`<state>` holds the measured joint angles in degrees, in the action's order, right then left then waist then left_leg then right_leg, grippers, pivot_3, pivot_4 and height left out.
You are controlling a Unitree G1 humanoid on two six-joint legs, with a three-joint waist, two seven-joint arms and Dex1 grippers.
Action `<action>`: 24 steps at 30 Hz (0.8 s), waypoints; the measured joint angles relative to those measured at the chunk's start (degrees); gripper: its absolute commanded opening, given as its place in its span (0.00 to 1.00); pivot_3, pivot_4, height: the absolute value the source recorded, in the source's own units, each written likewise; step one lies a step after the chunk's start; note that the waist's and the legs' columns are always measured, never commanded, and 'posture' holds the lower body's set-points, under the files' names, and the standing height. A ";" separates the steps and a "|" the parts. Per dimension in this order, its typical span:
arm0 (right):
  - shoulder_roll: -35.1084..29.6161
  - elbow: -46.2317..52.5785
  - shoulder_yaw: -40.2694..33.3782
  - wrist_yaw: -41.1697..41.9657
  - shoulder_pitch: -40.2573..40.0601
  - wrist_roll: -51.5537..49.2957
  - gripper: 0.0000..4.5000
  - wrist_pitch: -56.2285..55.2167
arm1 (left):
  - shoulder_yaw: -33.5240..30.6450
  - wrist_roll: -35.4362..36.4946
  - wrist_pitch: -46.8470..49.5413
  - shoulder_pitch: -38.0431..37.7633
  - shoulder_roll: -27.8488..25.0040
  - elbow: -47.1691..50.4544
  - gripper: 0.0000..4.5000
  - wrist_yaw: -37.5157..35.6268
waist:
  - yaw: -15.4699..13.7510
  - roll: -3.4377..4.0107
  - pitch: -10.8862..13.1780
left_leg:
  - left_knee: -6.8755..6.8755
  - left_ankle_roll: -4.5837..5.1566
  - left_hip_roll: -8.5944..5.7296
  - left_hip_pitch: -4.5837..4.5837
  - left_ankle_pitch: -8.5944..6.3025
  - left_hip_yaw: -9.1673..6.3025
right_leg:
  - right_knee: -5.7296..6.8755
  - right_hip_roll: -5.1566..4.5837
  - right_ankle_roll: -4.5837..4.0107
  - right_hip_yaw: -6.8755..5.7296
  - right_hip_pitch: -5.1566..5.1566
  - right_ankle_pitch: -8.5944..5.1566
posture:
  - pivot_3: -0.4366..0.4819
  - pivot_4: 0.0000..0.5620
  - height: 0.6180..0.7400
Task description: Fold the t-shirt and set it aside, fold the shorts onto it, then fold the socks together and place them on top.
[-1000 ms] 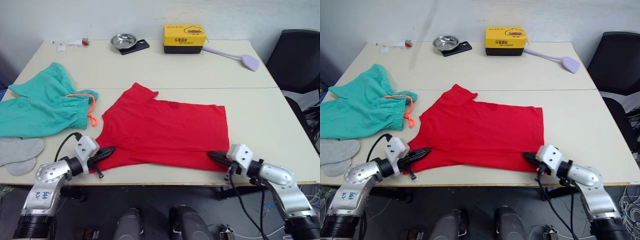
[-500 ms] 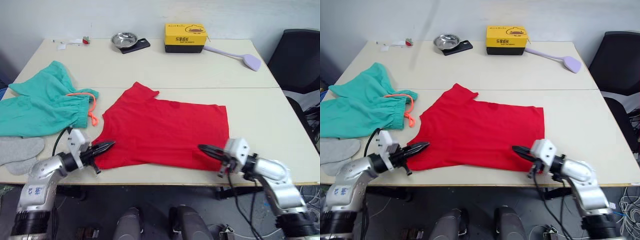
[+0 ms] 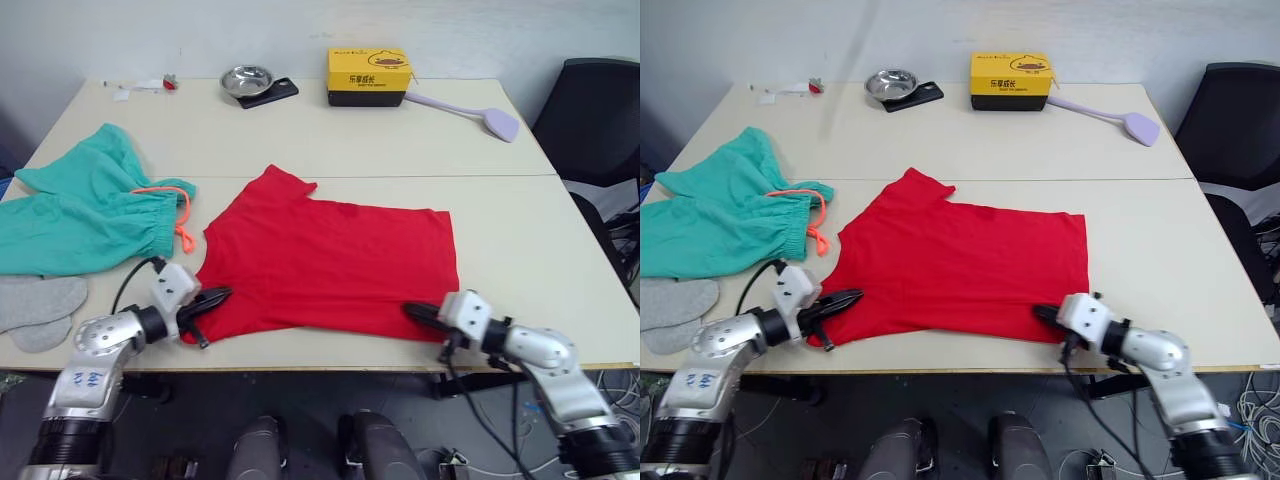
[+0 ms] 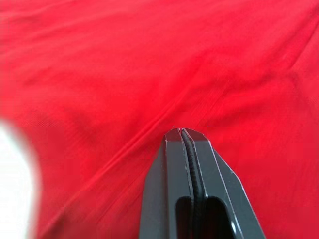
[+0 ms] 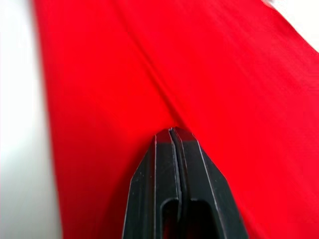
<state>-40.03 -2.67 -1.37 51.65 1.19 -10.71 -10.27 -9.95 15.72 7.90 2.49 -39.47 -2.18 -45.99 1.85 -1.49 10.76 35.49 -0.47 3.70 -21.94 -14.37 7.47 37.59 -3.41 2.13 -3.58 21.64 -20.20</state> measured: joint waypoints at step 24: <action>-6.69 10.79 -6.52 12.83 -9.60 -8.40 0.69 4.49 | -8.99 5.67 -6.64 -13.12 -8.67 9.70 0.73 -17.40 | -0.13 0.06 0.06 | -0.35 -0.04 -0.02 -0.33 -0.03 0.11 | -0.26 -0.02 -0.06 0.04 0.39 -0.04 | 0.48 0.27 1.00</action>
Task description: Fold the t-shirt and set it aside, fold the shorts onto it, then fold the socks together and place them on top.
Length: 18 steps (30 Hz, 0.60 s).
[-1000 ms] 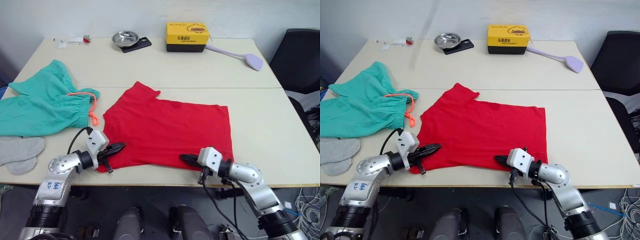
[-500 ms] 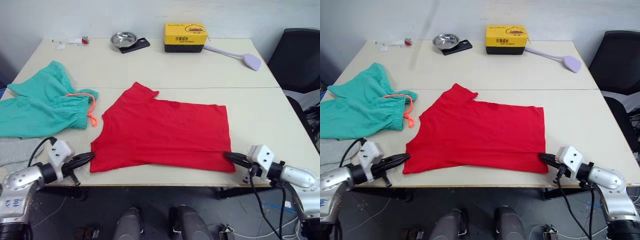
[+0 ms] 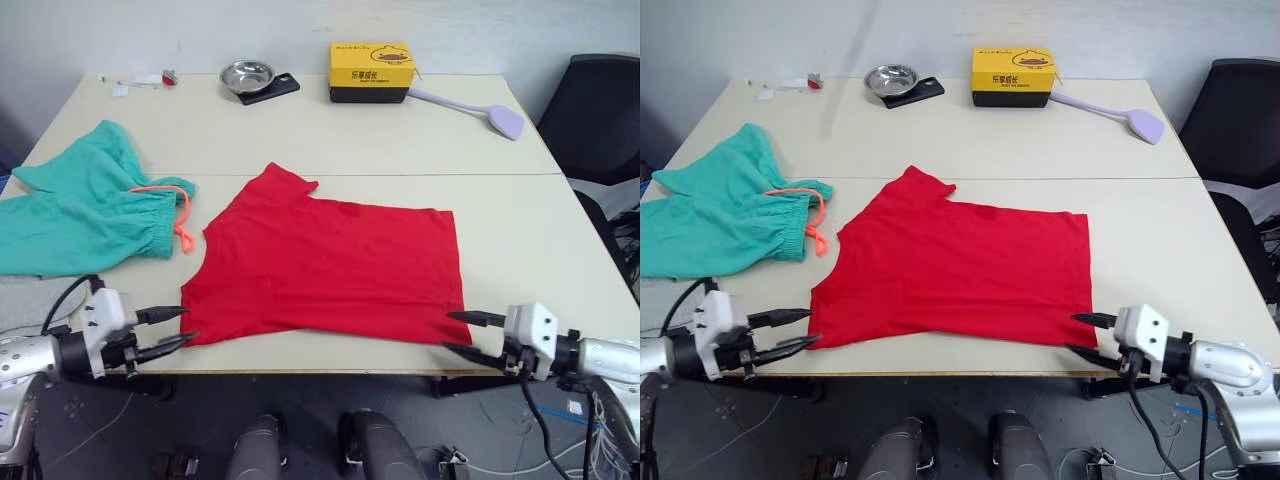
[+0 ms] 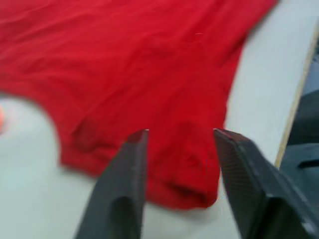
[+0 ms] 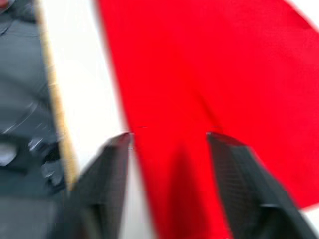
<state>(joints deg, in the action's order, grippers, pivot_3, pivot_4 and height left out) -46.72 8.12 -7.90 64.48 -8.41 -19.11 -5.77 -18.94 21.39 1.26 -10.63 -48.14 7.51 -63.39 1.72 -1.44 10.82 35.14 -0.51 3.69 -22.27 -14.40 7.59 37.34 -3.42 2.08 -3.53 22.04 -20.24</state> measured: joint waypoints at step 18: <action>0.00 -8.85 7.02 -1.46 7.04 8.50 0.00 -7.88 | 6.82 -10.21 -6.76 4.15 -2.04 -7.74 0.26 2.74 | -0.03 -0.03 -0.04 | 0.01 0.07 0.01 0.37 0.04 0.05 | 0.01 -0.02 -0.11 0.07 -0.28 0.07 | 0.48 0.27 1.00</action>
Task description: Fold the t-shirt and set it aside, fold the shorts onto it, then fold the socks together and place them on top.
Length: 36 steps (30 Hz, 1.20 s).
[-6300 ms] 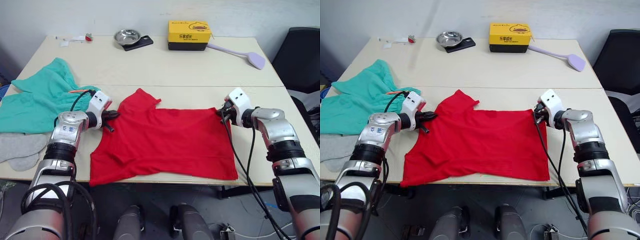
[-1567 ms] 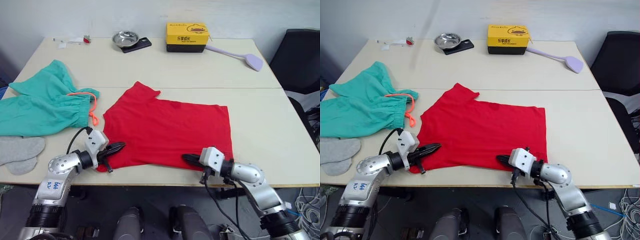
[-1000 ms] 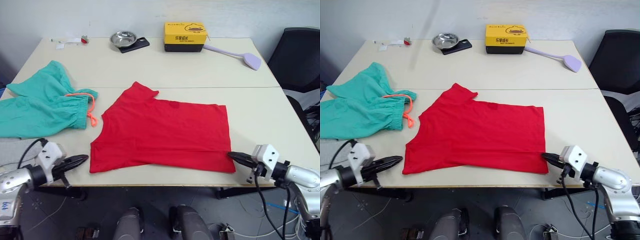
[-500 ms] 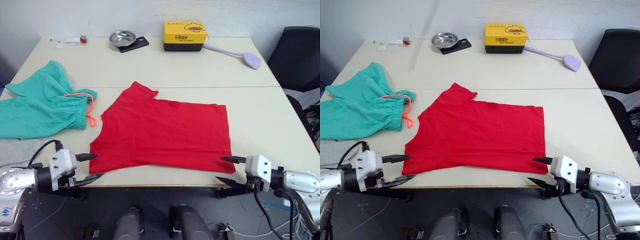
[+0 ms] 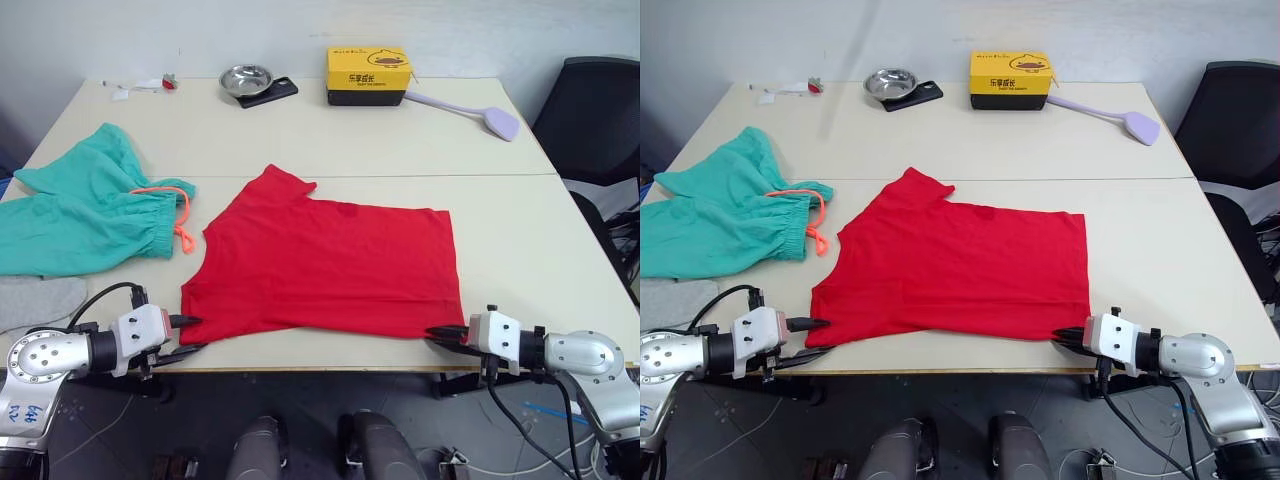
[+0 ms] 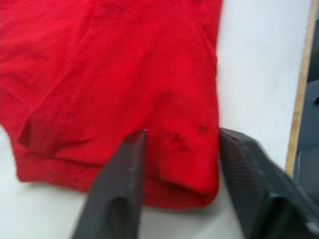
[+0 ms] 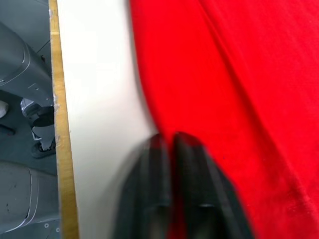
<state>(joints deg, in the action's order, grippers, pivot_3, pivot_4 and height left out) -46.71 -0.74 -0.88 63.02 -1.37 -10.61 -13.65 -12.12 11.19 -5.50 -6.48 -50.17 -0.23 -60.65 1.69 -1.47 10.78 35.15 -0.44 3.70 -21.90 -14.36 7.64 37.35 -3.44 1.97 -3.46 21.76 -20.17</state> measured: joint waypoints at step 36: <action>-9.32 10.02 -9.74 9.91 -6.82 -21.49 1.00 26.66 | -14.55 18.47 19.94 -15.89 -7.64 9.57 0.68 -9.22 | -0.04 0.05 0.01 | 0.00 -0.06 0.03 -0.29 -0.23 -0.03 | 0.10 0.01 0.04 0.00 0.33 -0.36 | 0.48 0.27 1.00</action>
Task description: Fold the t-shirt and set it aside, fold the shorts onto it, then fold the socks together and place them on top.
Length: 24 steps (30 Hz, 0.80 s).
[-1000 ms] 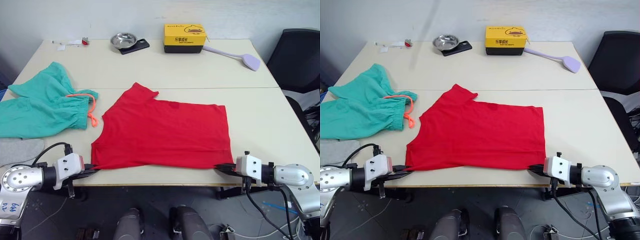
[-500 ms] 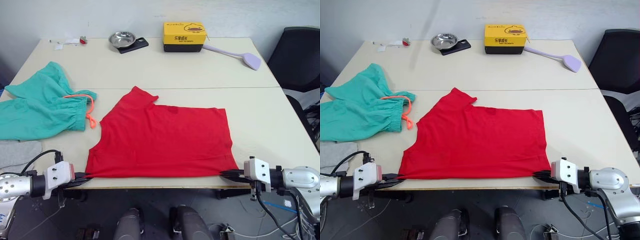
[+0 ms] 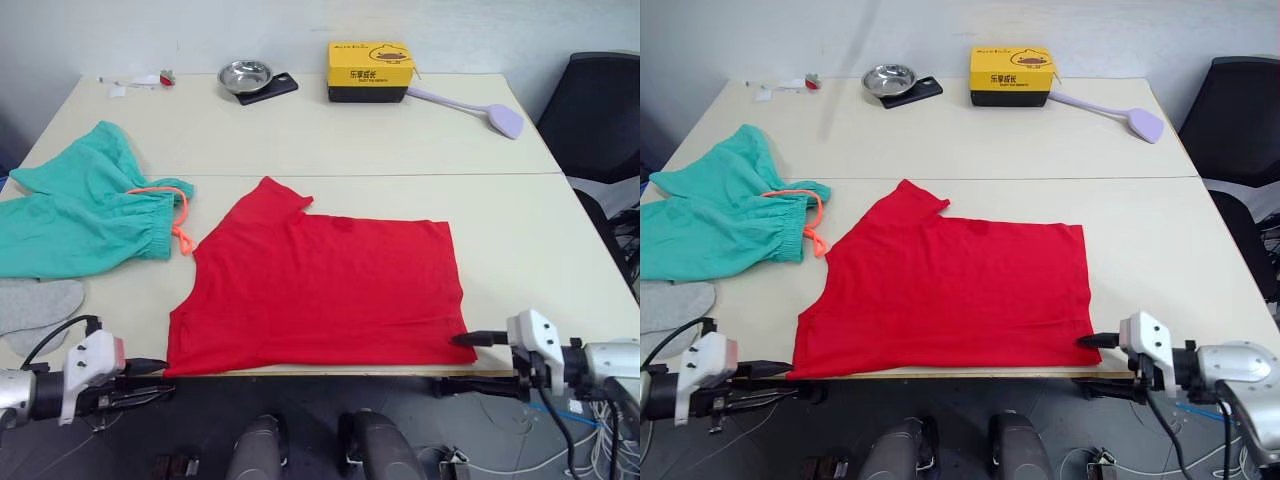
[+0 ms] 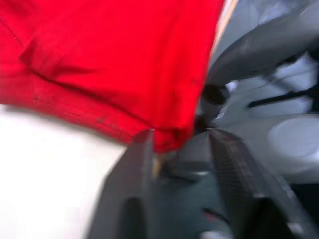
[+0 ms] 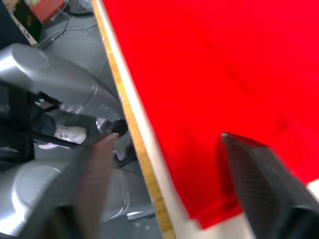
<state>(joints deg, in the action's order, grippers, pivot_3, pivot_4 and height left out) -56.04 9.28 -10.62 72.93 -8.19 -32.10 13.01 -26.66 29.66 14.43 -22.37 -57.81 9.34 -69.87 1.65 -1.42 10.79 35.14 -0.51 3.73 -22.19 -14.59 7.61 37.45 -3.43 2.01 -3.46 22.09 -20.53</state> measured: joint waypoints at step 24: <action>17.23 -55.11 17.14 -19.60 61.89 23.16 1.00 10.61 | 26.38 -15.40 12.09 76.61 20.74 -56.69 0.99 23.96 | 0.33 -0.25 0.26 | 1.12 0.00 0.07 -1.20 0.62 0.96 | 1.10 0.26 0.30 0.76 1.59 0.29 | 0.48 0.27 1.00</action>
<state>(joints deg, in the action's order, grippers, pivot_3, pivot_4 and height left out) -38.81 -45.83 6.51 53.34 53.70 -8.94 23.62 -0.28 14.26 26.53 54.24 -37.07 -47.35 -45.91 1.98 -1.67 11.05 36.27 -0.51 3.80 -23.39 -13.97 8.57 38.55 -3.17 2.31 -2.70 23.68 -20.24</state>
